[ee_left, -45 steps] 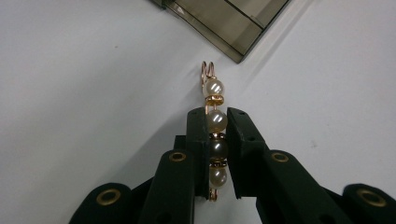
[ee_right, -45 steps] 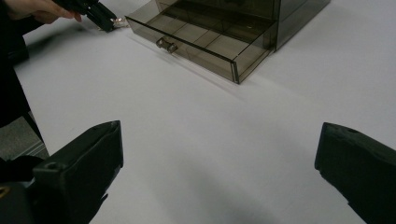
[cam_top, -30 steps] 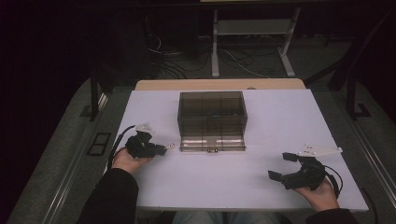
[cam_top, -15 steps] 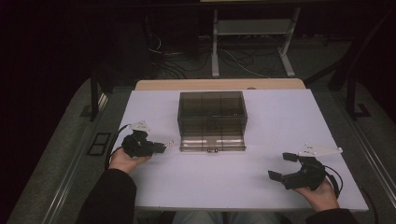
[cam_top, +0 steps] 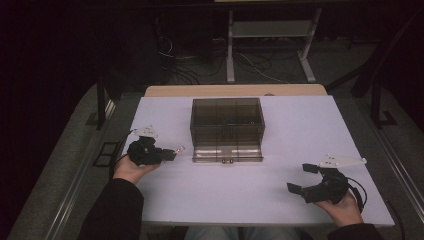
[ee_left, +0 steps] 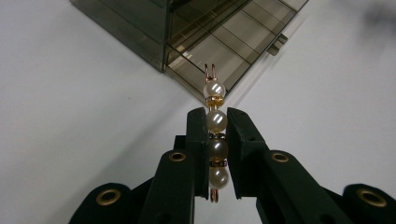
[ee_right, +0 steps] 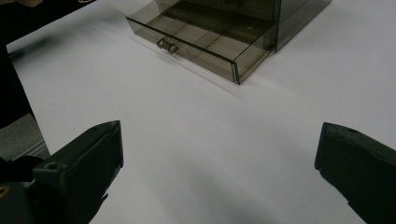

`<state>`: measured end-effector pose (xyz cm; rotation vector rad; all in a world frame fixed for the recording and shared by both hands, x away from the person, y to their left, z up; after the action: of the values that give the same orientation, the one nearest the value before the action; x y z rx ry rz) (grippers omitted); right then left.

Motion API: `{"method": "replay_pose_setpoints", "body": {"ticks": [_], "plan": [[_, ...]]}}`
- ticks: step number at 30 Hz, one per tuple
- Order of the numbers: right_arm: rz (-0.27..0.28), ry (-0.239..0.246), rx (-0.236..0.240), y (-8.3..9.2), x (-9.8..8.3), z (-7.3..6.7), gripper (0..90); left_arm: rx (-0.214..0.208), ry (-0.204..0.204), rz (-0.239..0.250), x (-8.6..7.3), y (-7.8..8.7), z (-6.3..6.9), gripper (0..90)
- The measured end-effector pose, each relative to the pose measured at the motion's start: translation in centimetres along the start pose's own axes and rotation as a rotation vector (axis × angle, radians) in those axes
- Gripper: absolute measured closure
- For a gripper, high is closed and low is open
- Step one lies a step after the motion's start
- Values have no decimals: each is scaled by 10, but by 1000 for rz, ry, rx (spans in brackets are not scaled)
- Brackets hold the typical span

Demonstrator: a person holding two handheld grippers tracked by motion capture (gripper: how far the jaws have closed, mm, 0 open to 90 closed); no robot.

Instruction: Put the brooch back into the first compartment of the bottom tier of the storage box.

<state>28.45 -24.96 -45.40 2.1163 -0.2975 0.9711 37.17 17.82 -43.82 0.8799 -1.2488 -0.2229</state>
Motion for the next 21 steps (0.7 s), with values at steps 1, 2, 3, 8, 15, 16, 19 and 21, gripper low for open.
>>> {"method": "replay_pose_setpoints", "body": {"ticks": [1,2,3,8,15,16,19,21], "plan": [[1,1,1,0,0,0,7,0,-4,-3,1,1,0,790],[1,1,1,0,0,0,7,0,-6,0,2,1,0,790],[1,2,1,0,0,0,6,1,-4,1,3,2,1,790],[1,2,1,0,0,0,6,-1,-20,5,10,5,1,790],[0,2,2,0,0,0,6,0,-32,8,19,8,0,790],[0,1,3,0,0,0,6,-1,-32,9,20,8,1,790],[0,2,2,0,0,0,6,-5,-37,9,24,8,1,790],[0,2,3,0,0,0,6,-7,-44,6,26,7,1,790]]}}
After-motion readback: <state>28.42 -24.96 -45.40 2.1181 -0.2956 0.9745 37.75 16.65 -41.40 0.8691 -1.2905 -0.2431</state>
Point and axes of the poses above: each handheld gripper's, and its own axes: y roughly backward along the jaws, x roughly out of its top, z roughly to its right, the point moved 7 cm from there along -y, roughly forward along the jaws, and after that the axes turned 12 degrees about -y, right-handed, at the moved point
